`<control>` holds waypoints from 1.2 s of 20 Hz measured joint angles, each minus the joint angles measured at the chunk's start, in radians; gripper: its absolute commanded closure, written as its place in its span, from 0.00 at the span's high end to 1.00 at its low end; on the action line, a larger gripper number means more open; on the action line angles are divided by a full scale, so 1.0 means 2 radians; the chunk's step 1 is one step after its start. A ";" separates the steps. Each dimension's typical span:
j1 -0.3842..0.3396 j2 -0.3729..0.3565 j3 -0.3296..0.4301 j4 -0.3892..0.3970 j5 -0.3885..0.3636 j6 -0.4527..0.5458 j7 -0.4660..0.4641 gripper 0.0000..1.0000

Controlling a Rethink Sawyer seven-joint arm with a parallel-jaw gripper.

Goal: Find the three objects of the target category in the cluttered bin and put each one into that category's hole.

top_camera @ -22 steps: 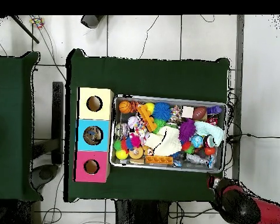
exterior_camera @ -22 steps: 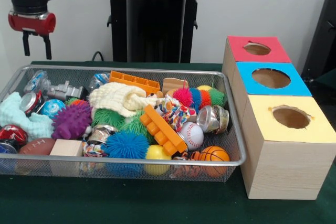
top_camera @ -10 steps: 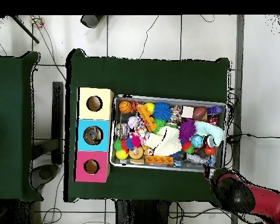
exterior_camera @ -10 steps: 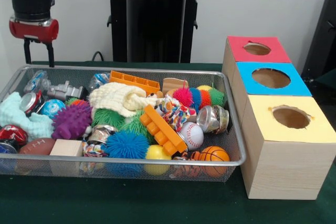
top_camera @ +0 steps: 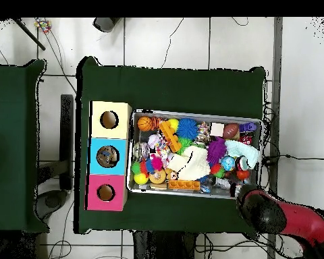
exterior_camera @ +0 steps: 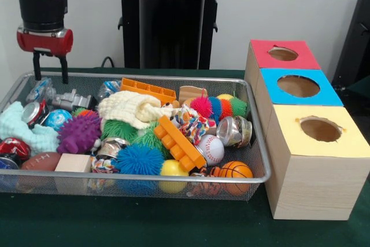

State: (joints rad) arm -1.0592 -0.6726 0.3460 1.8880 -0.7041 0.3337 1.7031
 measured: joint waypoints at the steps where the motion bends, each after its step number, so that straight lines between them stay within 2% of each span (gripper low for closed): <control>1: 0.004 0.002 0.000 -0.002 0.002 0.000 0.000 1.00; 10: 0.003 0.016 0.000 -0.006 0.006 0.000 0.000 1.00; 24: -0.042 0.027 0.004 -0.006 0.006 0.000 0.000 1.00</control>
State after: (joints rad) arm -1.1428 -0.6188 0.3542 1.8763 -0.6926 0.3337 1.7031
